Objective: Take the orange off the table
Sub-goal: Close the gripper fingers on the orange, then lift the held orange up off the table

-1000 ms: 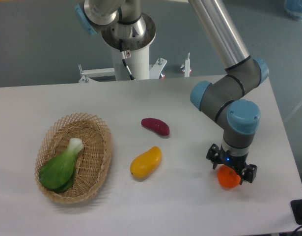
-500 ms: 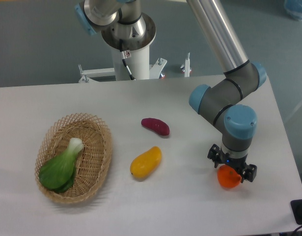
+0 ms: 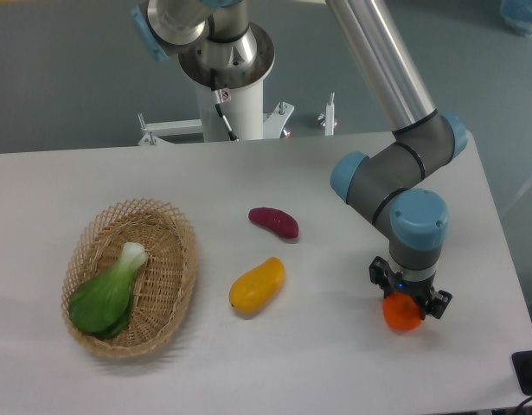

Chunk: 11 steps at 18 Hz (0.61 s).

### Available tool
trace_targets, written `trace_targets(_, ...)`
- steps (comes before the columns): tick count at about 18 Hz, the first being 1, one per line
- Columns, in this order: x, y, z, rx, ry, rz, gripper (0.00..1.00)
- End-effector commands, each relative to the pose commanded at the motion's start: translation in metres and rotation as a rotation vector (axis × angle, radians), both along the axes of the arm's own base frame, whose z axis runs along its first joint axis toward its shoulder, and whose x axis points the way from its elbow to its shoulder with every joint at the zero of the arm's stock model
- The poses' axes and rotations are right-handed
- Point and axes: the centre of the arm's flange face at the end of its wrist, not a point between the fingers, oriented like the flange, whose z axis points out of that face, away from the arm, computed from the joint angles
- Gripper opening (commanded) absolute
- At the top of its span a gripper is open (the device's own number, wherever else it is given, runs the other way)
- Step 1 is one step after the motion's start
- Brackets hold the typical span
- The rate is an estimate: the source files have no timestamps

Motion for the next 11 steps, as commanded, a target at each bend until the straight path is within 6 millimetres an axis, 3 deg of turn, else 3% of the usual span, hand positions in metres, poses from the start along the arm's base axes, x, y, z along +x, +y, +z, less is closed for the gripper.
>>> trace_targets(4,0.000,0.004,0.026,0.080,-0.002,0.011,0.59)
trace_targets(11,0.007,-0.015,0.067,0.080,-0.041,0.014,0.60)
